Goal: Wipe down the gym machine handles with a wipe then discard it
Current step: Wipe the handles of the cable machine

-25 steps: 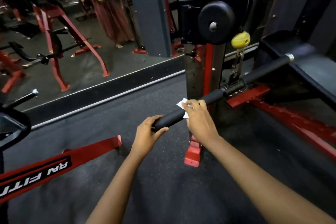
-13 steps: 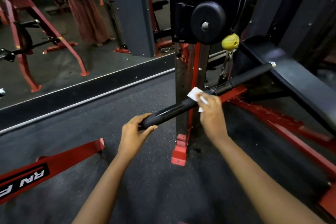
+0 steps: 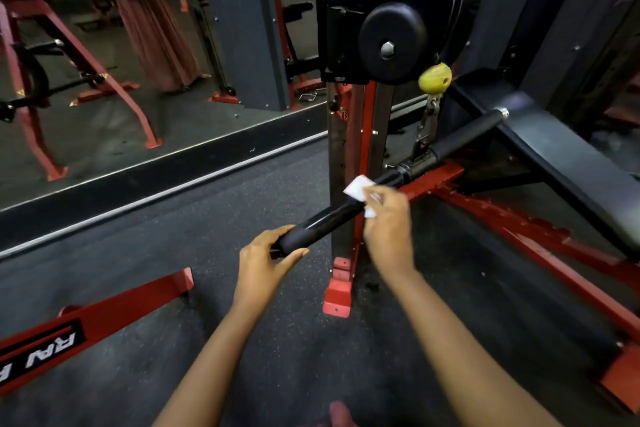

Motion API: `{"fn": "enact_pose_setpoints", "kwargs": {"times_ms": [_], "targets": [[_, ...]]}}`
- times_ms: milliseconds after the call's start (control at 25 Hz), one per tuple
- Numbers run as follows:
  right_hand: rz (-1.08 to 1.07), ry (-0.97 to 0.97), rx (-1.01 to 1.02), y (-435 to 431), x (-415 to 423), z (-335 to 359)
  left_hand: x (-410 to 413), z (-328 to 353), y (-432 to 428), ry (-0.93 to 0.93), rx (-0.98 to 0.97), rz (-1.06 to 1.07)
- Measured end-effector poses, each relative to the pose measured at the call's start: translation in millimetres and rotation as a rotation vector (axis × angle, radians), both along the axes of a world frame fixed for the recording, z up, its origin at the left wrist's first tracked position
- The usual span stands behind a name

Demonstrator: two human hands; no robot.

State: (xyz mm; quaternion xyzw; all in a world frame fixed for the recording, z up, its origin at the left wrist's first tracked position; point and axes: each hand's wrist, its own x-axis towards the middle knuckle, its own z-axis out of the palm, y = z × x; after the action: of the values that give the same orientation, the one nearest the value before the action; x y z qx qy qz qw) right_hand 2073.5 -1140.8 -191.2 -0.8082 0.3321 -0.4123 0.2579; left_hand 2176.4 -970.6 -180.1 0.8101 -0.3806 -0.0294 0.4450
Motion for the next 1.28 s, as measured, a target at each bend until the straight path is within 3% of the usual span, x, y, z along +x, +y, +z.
{"fn": "enact_pose_setpoints", "kwargs": {"times_ms": [80, 160, 440, 520, 640, 880, 1080, 1280], "targets": [[-0.139, 0.080, 0.021, -31.8, -9.7, 5.3, -3.3, 0.6, -1.3, 0.009, 0.021, -0.015], [-0.148, 0.144, -0.014, -34.2, -7.9, 5.6, -7.9, 2.8, -3.4, 0.040, 0.033, -0.020], [0.024, 0.026, -0.133, 60.8, 1.7, -22.4, -17.2, 6.7, -6.1, 0.079, 0.016, -0.014], [-0.037, -0.149, 0.004, 48.7, -5.2, -22.2, -20.9, 7.5, -5.8, 0.082, 0.018, -0.007], [-0.323, -0.374, 0.305, 0.6, -10.8, -12.3, -26.7, 8.2, -4.9, 0.080, 0.020, -0.008], [-0.372, -0.459, 0.591, 34.3, 9.2, -11.4, -36.4, 9.8, -2.8, 0.098, 0.014, 0.005], [-0.165, -0.463, 0.690, 116.8, -5.1, -16.9, -36.7, 9.4, -2.0, 0.084, 0.006, 0.021], [-0.394, -0.552, 0.824, 41.9, -10.9, 0.5, -44.0, 7.6, 2.0, 0.118, 0.011, 0.029]]}}
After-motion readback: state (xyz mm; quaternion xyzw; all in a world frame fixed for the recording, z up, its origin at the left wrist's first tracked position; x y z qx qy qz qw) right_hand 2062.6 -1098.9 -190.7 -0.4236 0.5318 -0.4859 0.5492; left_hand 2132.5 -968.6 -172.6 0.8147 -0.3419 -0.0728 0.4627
